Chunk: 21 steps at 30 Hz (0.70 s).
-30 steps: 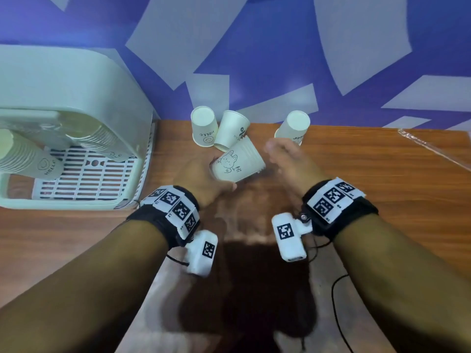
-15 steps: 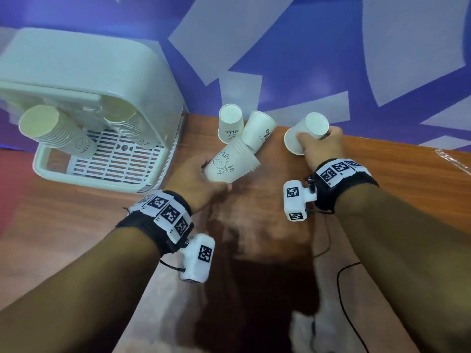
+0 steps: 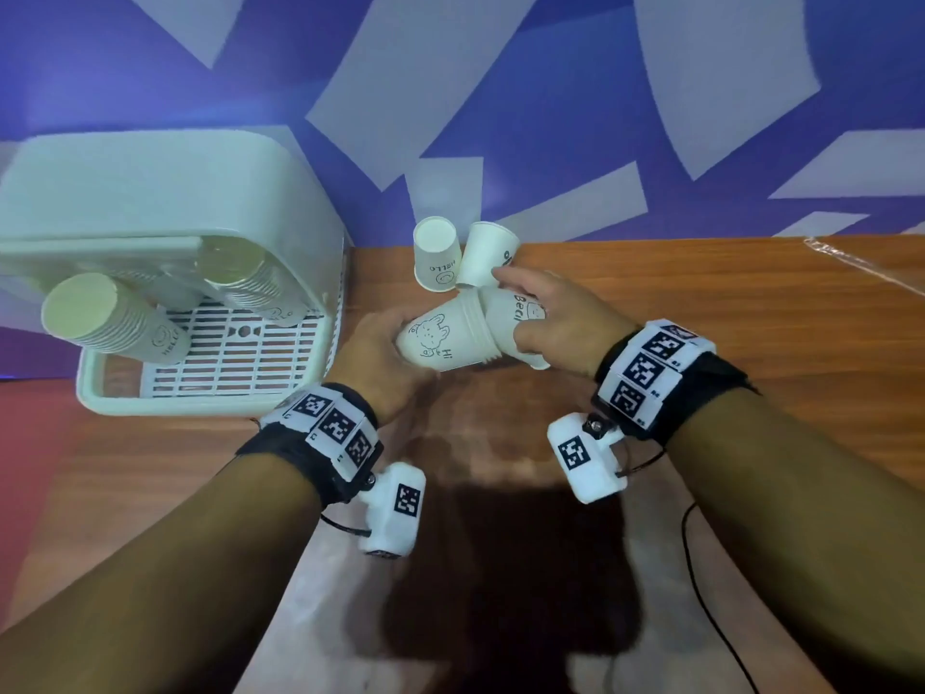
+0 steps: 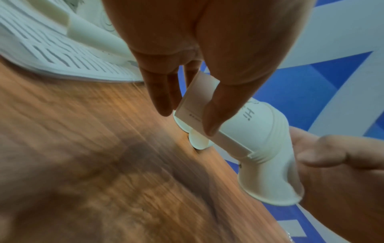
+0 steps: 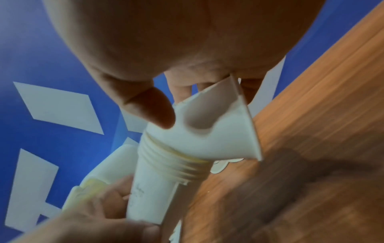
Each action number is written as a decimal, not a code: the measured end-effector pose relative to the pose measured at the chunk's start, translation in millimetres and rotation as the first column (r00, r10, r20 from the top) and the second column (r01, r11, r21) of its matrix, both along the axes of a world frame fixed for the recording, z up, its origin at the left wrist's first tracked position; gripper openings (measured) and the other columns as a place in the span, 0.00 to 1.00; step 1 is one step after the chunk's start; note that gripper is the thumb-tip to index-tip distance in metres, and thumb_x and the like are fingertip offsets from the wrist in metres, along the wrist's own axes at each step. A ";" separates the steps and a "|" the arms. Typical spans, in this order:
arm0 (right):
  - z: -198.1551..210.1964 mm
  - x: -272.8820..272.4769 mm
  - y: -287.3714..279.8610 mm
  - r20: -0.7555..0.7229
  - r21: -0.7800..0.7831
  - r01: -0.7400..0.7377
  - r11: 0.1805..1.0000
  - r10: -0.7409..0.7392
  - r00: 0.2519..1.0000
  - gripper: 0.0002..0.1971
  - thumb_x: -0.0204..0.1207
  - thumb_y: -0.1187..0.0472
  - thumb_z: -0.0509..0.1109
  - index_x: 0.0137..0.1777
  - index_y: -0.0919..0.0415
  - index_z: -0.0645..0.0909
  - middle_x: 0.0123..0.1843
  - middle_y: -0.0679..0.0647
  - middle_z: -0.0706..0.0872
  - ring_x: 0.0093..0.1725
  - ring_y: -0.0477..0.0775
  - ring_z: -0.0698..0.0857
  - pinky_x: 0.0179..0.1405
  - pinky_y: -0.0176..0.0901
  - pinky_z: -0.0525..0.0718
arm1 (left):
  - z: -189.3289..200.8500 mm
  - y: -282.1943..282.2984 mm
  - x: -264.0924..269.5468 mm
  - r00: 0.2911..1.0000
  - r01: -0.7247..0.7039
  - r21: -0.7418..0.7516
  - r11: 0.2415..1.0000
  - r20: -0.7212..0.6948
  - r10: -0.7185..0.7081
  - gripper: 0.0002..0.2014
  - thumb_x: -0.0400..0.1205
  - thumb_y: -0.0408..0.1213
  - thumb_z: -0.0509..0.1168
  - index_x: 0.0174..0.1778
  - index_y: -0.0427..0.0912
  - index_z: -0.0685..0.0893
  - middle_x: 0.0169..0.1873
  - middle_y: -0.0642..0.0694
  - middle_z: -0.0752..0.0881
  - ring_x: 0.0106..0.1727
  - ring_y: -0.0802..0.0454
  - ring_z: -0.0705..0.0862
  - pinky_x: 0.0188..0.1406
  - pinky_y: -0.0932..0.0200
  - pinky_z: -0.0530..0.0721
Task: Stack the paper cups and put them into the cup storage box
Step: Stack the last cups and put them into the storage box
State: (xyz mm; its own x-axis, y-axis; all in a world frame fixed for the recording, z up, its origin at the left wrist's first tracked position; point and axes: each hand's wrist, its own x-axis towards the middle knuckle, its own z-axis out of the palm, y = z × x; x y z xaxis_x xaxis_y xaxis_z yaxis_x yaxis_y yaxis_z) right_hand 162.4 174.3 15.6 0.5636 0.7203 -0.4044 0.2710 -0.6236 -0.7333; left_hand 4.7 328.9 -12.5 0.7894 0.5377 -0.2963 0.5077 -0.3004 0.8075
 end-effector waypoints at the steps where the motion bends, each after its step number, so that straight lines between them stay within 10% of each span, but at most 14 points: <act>1: 3.0 -2.9 4.9 -0.025 0.014 0.014 1.000 -0.014 1.000 0.36 0.72 0.65 0.69 0.81 0.46 0.67 0.75 0.47 0.74 0.69 0.50 0.78 0.67 0.43 0.77 | -1.6 4.2 -2.6 1.000 -0.009 -0.018 1.000 -0.017 0.009 0.30 0.64 0.26 0.81 0.56 0.59 0.83 0.55 0.47 0.87 0.53 0.52 0.86 0.53 0.59 0.85; 7: 9.4 -11.2 38.4 0.051 -0.039 -0.037 0.999 0.039 0.998 0.33 0.75 0.70 0.65 0.80 0.49 0.67 0.74 0.47 0.79 0.68 0.50 0.80 0.63 0.35 0.74 | -13.8 29.4 -13.1 0.997 -0.045 -0.087 0.995 -0.072 0.039 0.30 0.65 0.23 0.79 0.60 0.53 0.83 0.49 0.54 0.86 0.43 0.67 0.82 0.29 0.84 0.74; 12: -1.1 -11.3 64.8 0.133 -0.146 -0.117 0.982 0.137 0.982 0.32 0.74 0.69 0.64 0.79 0.50 0.69 0.72 0.49 0.80 0.71 0.52 0.79 0.72 0.43 0.74 | -25.6 31.6 -6.5 0.994 -0.002 -0.076 0.997 -0.110 -0.006 0.31 0.61 0.33 0.81 0.59 0.59 0.85 0.55 0.49 0.86 0.50 0.53 0.88 0.41 0.65 0.87; 16: -23.9 -19.0 79.9 -0.173 0.073 0.017 0.997 -0.004 0.985 0.36 0.65 0.70 0.62 0.75 0.45 0.71 0.77 0.48 0.75 0.76 0.48 0.74 0.75 0.47 0.73 | -35.8 28.1 -1.3 0.991 -0.025 -0.092 0.995 -0.136 0.012 0.34 0.58 0.36 0.82 0.60 0.61 0.85 0.57 0.51 0.85 0.54 0.53 0.86 0.54 0.56 0.87; 19: -29.4 1.7 86.3 -0.338 0.134 0.168 0.977 -0.114 0.934 0.34 0.64 0.68 0.66 0.71 0.46 0.76 0.74 0.46 0.79 0.74 0.45 0.77 0.76 0.48 0.73 | -40.2 28.8 -0.9 0.984 -0.075 -0.089 0.993 -0.166 0.060 0.28 0.63 0.33 0.83 0.55 0.61 0.83 0.53 0.54 0.86 0.51 0.55 0.87 0.46 0.63 0.85; 21: -27.0 28.7 87.1 -0.182 0.085 0.197 0.977 -0.179 0.967 0.29 0.70 0.62 0.69 0.73 0.44 0.75 0.72 0.45 0.79 0.70 0.46 0.79 0.74 0.46 0.74 | -38.8 31.9 -1.4 0.982 -0.105 -0.106 0.989 -0.166 0.087 0.26 0.67 0.31 0.81 0.53 0.61 0.81 0.47 0.57 0.87 0.45 0.59 0.86 0.35 0.71 0.83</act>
